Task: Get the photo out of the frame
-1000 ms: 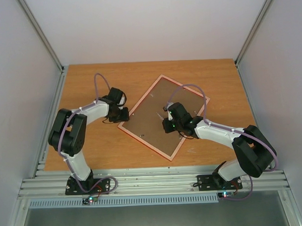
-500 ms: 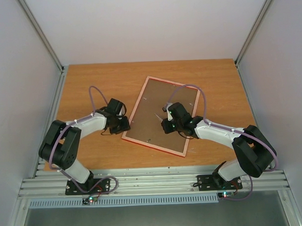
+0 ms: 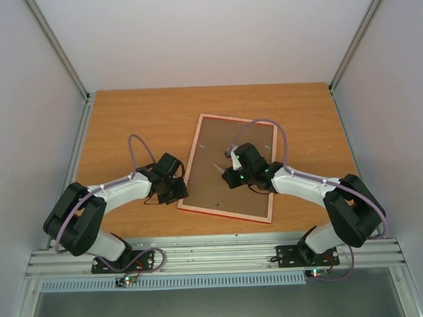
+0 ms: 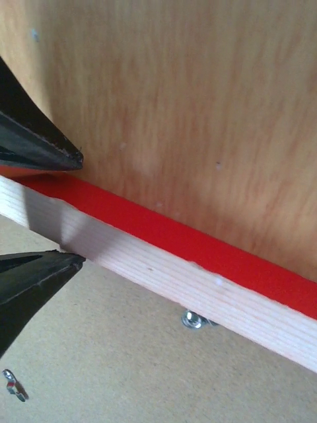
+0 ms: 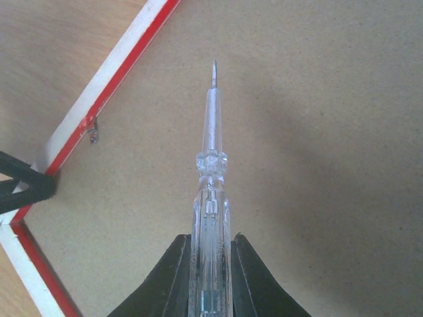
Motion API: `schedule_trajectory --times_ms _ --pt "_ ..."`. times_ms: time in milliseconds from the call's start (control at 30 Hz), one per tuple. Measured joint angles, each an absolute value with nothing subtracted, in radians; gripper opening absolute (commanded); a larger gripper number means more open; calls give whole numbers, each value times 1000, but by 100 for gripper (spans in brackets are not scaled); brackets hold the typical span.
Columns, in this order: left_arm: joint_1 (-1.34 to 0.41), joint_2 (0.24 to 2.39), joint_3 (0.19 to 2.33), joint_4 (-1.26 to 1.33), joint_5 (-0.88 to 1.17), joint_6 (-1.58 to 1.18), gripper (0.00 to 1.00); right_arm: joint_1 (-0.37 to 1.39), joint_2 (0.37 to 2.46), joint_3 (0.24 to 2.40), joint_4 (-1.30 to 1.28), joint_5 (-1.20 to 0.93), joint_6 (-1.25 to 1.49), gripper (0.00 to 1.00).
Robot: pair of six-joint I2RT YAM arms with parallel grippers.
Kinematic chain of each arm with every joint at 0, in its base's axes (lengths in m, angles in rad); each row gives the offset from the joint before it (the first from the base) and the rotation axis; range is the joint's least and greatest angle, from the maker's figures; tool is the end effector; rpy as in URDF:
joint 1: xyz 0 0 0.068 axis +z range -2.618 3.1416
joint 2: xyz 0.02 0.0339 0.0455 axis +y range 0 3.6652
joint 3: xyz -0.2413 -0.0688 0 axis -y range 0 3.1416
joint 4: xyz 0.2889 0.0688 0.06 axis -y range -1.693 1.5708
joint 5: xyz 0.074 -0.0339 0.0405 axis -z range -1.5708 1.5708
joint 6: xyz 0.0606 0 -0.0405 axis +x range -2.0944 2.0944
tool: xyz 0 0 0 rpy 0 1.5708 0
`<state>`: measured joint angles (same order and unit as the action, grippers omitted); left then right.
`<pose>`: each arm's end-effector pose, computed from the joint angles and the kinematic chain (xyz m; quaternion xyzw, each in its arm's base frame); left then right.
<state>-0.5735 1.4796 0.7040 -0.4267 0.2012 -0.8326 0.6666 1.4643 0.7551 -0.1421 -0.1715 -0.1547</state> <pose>0.2407 -0.1699 0.0699 -0.1081 0.9723 -0.1932 0.0752 0.2614 0.2188 0.1103 -0.3999 0.8430 0.1663 0.3190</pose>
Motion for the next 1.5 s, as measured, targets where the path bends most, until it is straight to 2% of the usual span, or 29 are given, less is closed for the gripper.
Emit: schedule_trajectory --times_ms 367,600,933,1067,1500 --pt "-585 1432 741 -553 107 -799 48 693 1494 786 -142 -222 -158 1" --pt "-584 1451 839 -576 74 -680 50 722 1533 819 -145 -260 -154 1" --pt "-584 1544 870 -575 85 -584 49 776 1624 868 -147 -278 -139 1" --pt "-584 1570 870 -570 108 -569 47 788 1647 875 -150 -280 -134 1" --pt "-585 1580 870 -558 146 -553 25 801 1665 900 -152 -294 -134 1"
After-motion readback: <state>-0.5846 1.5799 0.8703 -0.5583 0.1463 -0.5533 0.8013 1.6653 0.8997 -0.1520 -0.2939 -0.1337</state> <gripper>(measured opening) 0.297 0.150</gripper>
